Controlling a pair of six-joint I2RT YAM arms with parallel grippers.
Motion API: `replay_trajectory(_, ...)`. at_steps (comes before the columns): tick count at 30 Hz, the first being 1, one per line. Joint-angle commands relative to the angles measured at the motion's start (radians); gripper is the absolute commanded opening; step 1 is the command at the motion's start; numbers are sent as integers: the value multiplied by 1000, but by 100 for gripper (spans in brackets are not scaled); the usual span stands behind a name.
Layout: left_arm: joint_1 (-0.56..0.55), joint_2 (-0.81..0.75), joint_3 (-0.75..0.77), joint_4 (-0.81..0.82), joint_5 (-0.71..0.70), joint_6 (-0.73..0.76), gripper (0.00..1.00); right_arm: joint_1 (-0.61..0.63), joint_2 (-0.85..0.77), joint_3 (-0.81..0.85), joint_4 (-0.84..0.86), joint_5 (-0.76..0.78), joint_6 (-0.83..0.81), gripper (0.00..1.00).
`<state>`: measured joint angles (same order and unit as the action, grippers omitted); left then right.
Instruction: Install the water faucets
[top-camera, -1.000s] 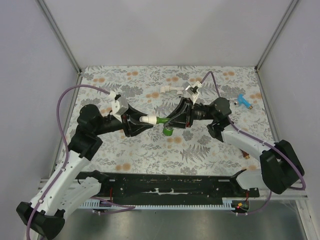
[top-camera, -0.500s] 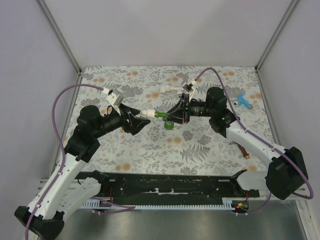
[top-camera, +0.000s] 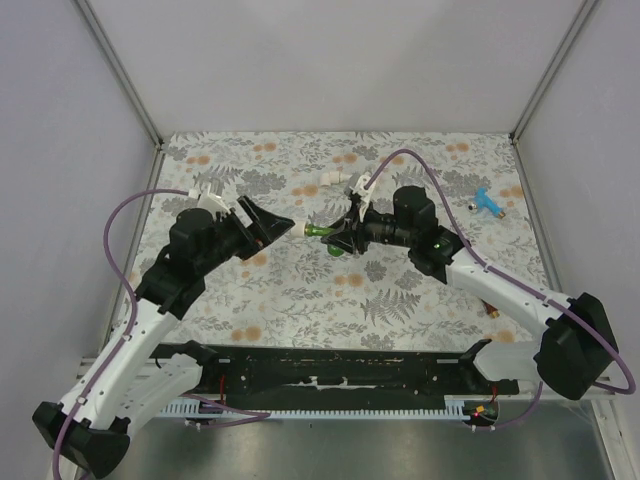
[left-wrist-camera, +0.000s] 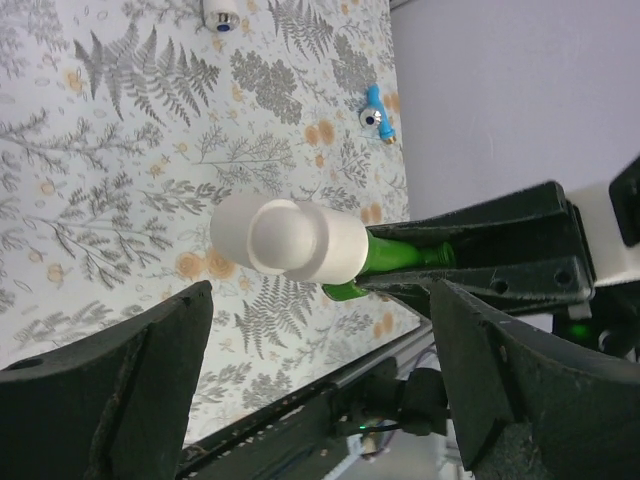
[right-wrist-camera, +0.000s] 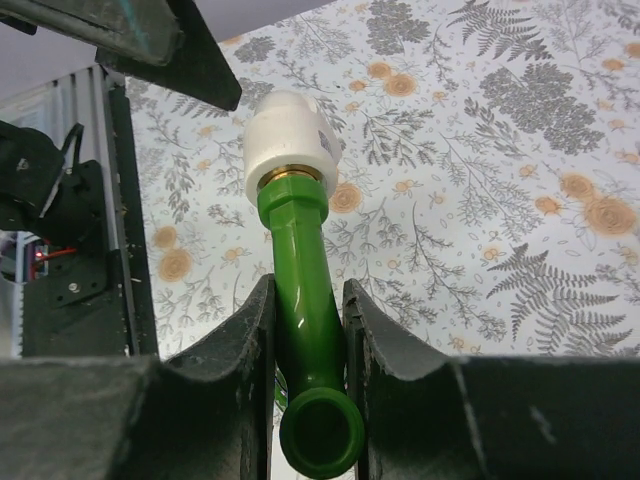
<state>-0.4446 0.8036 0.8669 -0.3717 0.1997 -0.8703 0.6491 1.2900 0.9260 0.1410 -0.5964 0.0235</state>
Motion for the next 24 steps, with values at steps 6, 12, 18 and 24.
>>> replay_trajectory(6,3,28,-80,76,-72,-305,92,95,20,-3,54,171,-192,0)
replay_trajectory(12,3,63,-111,92,-65,-318,90,184,40,-10,46,274,-287,0)
replay_trajectory(18,1,80,-183,122,-74,-355,87,257,42,-23,54,380,-359,0)
replay_trajectory(24,4,63,-275,244,-66,-446,78,302,51,-19,34,408,-398,0)
